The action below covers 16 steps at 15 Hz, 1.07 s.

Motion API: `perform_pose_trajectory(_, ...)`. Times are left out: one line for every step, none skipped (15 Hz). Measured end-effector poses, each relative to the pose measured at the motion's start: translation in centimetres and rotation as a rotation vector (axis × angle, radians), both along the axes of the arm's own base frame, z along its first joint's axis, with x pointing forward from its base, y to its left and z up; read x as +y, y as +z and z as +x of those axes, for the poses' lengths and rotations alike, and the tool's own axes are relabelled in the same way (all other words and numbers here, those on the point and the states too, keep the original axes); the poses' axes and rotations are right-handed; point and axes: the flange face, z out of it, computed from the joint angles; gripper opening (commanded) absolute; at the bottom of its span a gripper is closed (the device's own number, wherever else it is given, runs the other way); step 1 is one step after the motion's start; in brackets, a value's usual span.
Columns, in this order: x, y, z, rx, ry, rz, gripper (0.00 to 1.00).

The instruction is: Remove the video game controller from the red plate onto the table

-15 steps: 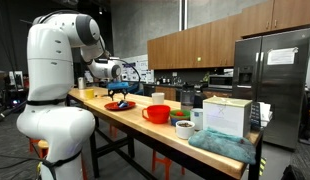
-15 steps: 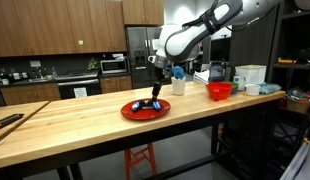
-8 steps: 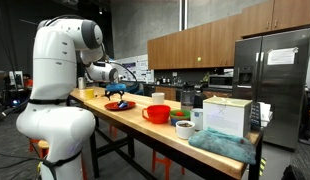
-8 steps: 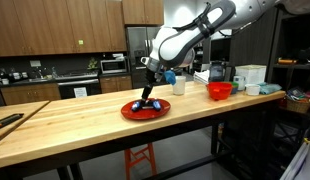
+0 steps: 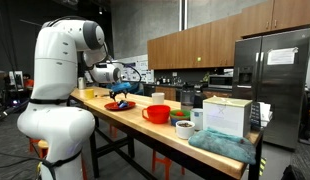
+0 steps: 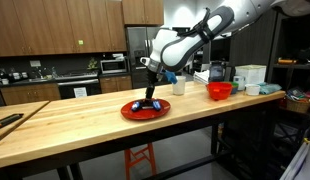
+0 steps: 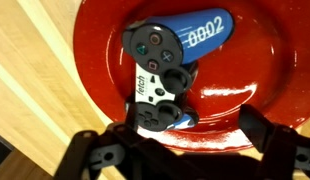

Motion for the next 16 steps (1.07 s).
perform_pose_trajectory(-0.1, -0.1, 0.1, -0.003, 0.006, -0.010, 1.00)
perform_pose_trajectory(-0.2, -0.4, 0.2, -0.002, 0.011, -0.015, 1.00)
perform_pose_trajectory(-0.2, -0.7, 0.2, 0.002, 0.016, -0.018, 1.00)
perform_pose_trajectory(-0.1, -1.0, 0.2, 0.008, 0.021, -0.021, 1.00)
perform_pose_trajectory(0.1, -1.5, 0.2, 0.015, 0.027, -0.023, 1.00)
perform_pose_trajectory(0.2, -2.0, 0.2, 0.023, 0.032, -0.026, 1.00)
perform_pose_trajectory(0.3, -2.6, 0.2, 0.031, 0.037, -0.032, 1.00)
perform_pose_trajectory(0.4, -3.3, 0.3, 0.037, 0.044, -0.041, 1.00)
perform_pose_trajectory(0.4, -3.5, 0.4, 0.028, 0.054, -0.050, 1.00)
perform_pose_trajectory(0.5, -3.5, 0.4, 0.023, 0.061, -0.060, 1.00)
perform_pose_trajectory(0.5, -3.5, 0.4, 0.018, 0.068, -0.068, 1.00)
perform_pose_trajectory(0.5, -3.6, 0.4, 0.015, 0.074, -0.076, 1.00)
perform_pose_trajectory(0.5, -3.6, 0.4, 0.011, 0.079, -0.082, 1.00)
perform_pose_trajectory(0.4, -3.6, 0.4, 0.008, 0.083, -0.090, 1.00)
perform_pose_trajectory(0.3, -3.7, 0.4, 0.005, 0.087, -0.097, 1.00)
perform_pose_trajectory(0.2, -3.6, 0.5, -0.003, 0.090, -0.104, 1.00)
